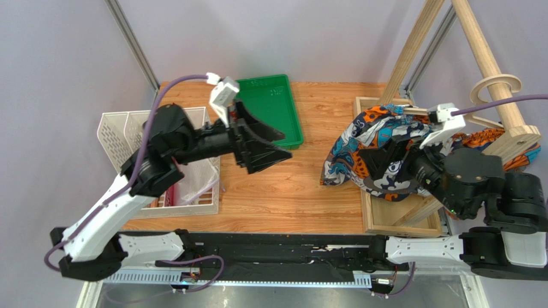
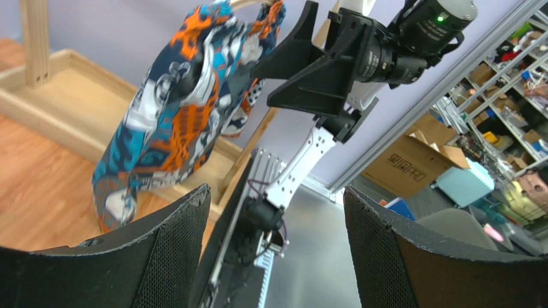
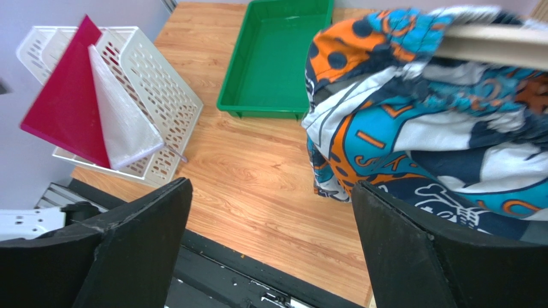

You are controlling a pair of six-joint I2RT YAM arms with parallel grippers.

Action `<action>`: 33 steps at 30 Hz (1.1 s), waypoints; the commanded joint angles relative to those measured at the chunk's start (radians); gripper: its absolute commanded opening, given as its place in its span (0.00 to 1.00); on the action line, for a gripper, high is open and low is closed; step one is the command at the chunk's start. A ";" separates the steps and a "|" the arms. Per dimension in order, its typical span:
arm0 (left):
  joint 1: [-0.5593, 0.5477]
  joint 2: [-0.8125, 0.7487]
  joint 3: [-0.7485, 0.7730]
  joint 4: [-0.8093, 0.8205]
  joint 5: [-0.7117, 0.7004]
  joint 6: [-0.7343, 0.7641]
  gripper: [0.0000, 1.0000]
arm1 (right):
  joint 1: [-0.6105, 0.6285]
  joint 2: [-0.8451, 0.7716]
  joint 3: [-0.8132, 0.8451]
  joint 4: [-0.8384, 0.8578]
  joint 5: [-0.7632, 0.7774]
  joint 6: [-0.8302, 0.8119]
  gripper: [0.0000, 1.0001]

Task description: Remove the shorts from the hanger

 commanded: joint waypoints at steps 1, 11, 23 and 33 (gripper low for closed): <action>-0.124 0.156 0.193 -0.044 -0.179 0.180 0.77 | 0.003 0.024 0.122 0.005 0.021 -0.089 1.00; -0.224 0.509 0.551 -0.115 -0.250 0.351 0.68 | 0.003 0.048 0.211 0.015 0.142 -0.158 1.00; -0.217 0.839 0.930 -0.264 -0.224 0.702 0.90 | 0.003 -0.035 0.208 0.073 0.091 -0.200 1.00; -0.098 0.934 1.032 -0.198 -0.008 0.623 0.93 | 0.003 -0.069 0.170 0.087 0.019 -0.195 1.00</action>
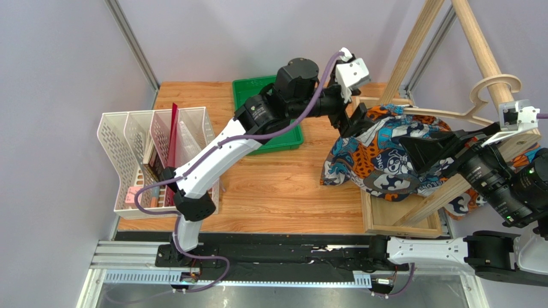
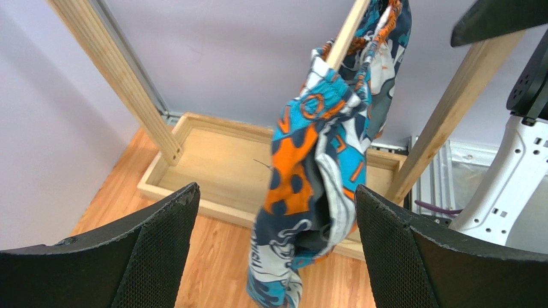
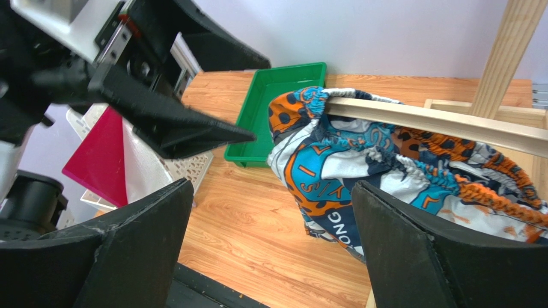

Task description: Remove the shorts from the hanger

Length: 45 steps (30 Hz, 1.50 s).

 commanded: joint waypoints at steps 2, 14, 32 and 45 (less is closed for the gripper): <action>0.050 0.043 0.066 0.104 0.215 -0.058 0.93 | 0.003 -0.007 -0.027 0.050 -0.043 -0.021 1.00; 0.056 0.187 0.121 0.247 0.353 -0.216 0.79 | 0.003 -0.031 -0.036 0.082 -0.115 -0.001 1.00; 0.055 0.101 0.053 0.373 0.315 -0.481 0.00 | 0.003 -0.061 -0.102 0.103 -0.101 0.000 1.00; 0.062 -0.034 0.067 0.384 0.280 -0.529 0.00 | 0.005 -0.062 -0.154 0.119 -0.091 0.002 1.00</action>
